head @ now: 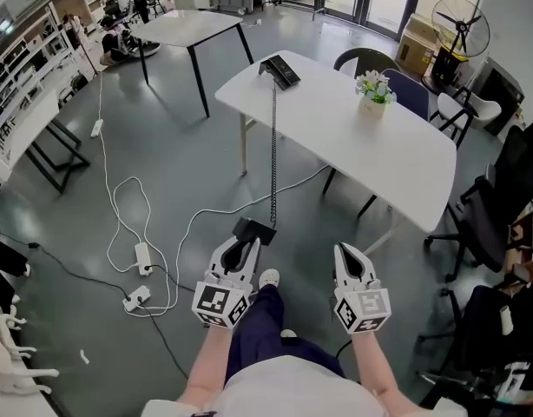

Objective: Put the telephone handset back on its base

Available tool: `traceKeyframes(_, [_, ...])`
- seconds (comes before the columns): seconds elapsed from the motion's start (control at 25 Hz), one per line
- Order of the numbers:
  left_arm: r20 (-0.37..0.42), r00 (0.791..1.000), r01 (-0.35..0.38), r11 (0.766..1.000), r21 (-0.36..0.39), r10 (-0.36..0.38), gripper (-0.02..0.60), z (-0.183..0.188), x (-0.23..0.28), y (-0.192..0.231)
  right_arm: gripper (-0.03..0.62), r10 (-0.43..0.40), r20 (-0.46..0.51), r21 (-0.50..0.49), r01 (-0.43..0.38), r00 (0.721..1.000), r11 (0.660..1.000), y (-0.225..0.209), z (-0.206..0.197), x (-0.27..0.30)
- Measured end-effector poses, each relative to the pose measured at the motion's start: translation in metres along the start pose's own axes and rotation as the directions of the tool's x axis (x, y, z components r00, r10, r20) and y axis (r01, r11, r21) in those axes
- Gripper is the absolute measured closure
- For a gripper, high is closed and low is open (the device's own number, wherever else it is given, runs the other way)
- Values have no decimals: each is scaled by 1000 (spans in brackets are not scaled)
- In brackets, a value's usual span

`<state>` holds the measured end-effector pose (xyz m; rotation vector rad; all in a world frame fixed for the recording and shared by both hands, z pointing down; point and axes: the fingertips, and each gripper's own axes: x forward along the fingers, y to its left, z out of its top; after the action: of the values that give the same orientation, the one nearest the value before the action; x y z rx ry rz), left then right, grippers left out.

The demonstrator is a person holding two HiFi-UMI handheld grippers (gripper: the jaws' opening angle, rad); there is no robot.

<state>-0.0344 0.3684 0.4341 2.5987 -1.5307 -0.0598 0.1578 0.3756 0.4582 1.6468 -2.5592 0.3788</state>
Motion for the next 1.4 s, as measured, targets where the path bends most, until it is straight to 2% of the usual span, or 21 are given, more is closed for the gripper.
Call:
traceKeyframes(0.4, [-25,1000,10,1000,-12,-10,505,5,59,48,562,21,-34,19,-21,999,1000,-13,15,79])
traceKeyframes(0.68, [-42,999,32,999,-5,-32,505,15,99,86,562,13,-22,47,-12,1000,999,-22,32,133])
traceKeyframes(1.4, [-47,996,74,997,-32,-75,505,13,165,149,562,-27,-44,47,29,999,998,-40,40,218])
